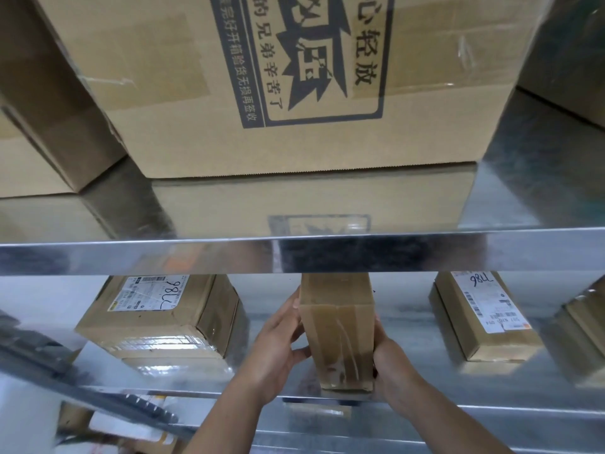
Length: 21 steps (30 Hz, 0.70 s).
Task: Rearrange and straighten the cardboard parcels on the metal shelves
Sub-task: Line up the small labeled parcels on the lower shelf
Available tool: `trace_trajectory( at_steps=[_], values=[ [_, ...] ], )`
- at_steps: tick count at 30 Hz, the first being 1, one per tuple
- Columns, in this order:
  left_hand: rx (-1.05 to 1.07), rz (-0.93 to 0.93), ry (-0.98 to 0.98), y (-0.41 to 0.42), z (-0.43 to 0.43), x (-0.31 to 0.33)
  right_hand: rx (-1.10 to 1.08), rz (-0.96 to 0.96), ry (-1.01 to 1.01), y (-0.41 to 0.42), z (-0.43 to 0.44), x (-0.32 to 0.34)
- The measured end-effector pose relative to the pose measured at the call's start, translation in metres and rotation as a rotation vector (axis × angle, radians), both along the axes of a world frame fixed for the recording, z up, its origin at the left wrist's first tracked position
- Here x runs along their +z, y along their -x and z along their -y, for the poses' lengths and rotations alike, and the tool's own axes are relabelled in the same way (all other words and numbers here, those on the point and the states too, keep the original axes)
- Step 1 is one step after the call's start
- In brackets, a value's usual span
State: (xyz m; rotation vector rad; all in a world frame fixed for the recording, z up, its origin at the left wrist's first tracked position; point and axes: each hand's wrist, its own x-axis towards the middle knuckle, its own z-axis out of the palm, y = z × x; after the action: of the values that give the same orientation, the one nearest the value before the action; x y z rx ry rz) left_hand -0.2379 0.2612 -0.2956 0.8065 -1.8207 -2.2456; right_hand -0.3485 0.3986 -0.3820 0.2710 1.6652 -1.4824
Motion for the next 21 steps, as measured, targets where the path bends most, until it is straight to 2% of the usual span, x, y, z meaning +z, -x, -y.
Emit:
trace_trajectory(
  at_steps=[15, 21],
  values=[
    [-0.027, -0.044, -0.065, -0.004, 0.010, -0.004, -0.057, 0.069, 0.075, -0.004, 0.003, 0.006],
    [-0.020, -0.052, -0.066, -0.005, 0.011, -0.004, -0.078, 0.037, 0.062, -0.005, 0.003, 0.015]
  ],
)
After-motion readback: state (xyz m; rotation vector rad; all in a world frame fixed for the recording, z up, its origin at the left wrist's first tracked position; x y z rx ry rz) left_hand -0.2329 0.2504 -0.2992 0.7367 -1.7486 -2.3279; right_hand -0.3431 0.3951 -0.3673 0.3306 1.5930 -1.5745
